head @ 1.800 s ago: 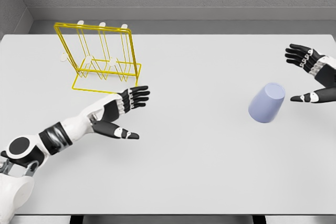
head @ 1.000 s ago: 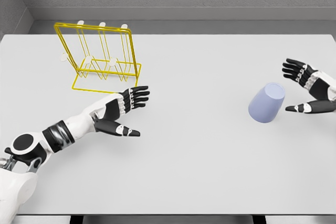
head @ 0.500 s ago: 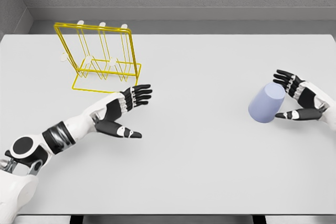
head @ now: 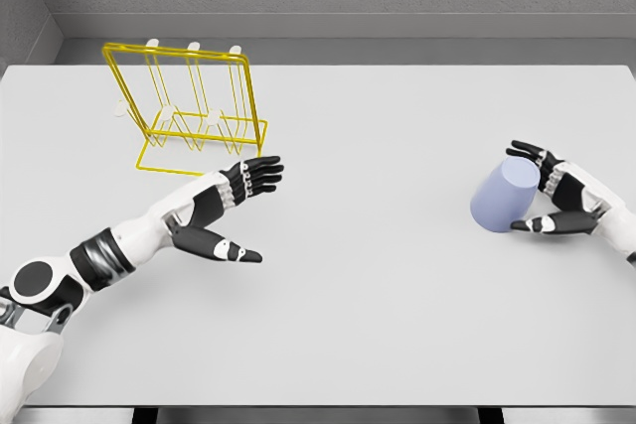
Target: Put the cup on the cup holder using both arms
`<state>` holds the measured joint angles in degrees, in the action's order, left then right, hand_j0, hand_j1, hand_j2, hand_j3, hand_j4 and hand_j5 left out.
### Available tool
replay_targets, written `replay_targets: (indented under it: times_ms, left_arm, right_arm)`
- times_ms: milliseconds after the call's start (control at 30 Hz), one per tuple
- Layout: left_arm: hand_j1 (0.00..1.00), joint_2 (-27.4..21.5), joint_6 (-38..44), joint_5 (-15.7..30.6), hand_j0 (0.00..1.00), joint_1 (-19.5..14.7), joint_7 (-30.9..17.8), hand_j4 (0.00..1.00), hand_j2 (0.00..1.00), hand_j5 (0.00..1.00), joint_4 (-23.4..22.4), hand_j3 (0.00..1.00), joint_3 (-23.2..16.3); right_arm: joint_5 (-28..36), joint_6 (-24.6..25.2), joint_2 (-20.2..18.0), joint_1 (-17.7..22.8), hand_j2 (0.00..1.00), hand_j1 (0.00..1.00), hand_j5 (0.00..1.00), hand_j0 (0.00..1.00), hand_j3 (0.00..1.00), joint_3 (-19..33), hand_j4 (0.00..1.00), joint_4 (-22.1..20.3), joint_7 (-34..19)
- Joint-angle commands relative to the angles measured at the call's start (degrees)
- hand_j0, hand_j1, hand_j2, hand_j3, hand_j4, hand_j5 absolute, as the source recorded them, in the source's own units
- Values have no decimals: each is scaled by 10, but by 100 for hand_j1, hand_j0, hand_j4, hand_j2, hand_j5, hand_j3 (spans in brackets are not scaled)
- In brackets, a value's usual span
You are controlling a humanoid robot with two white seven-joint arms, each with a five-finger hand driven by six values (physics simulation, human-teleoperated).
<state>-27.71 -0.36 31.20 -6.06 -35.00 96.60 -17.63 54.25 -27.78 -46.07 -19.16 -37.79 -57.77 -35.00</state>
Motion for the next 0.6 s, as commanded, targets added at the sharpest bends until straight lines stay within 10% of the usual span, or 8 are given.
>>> replay_targets:
  times_ms: [0, 567]
  left_arm:
    - [100, 0, 0, 4, 100, 0, 0, 100, 100, 100, 2, 100, -1]
    - [100, 0, 19, -4, 100, -4, 0, 100, 100, 100, -5, 100, -2]
  right_arm:
    - [-3, 0, 0, 0, 100, 100, 100, 100, 100, -3, 100, -1, 0]
    - [-4, -2, 8, -7, 100, 100, 100, 100, 100, -11, 100, -7, 0]
